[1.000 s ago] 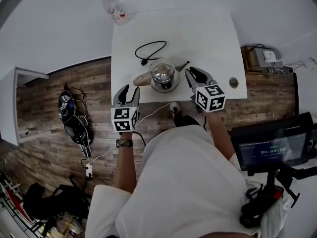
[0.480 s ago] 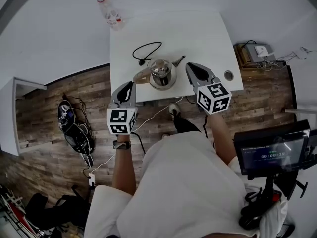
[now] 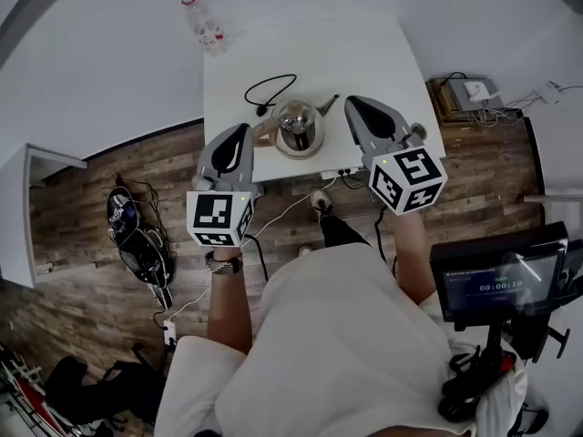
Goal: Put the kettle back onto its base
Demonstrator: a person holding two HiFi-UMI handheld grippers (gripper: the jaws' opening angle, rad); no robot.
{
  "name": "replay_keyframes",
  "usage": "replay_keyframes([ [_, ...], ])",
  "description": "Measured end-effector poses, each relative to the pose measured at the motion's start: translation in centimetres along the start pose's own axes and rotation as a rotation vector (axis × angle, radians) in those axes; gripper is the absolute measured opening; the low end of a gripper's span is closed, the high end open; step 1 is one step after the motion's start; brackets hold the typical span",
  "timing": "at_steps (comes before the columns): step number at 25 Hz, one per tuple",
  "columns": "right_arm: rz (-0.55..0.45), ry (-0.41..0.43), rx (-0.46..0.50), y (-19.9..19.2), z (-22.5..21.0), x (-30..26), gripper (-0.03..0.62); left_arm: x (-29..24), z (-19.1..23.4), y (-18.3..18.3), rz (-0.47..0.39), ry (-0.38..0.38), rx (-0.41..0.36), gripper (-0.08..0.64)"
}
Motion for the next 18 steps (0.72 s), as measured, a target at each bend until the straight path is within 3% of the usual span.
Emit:
replay_keyframes([
  [7,-0.065,0.007,0.035,2.8,2.5,2.4,0.001,2.5,-1.2,3.1,-0.076,-0.008,-0.032,0.006],
  [18,-0.072,-0.012,0.03,3.0,3.3,4.0,0.002,3.5,-1.8,3.4,-0.083,-0.028,-0.038,0.006],
])
Point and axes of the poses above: the fingertips, and each gripper's own axes: x backward along the fingers, z to its left, y out of its top, the point moved 9 cm from there along x, backward along the fingers, and after that the axes turned 13 degrees about -z, right-handed, at the moved point
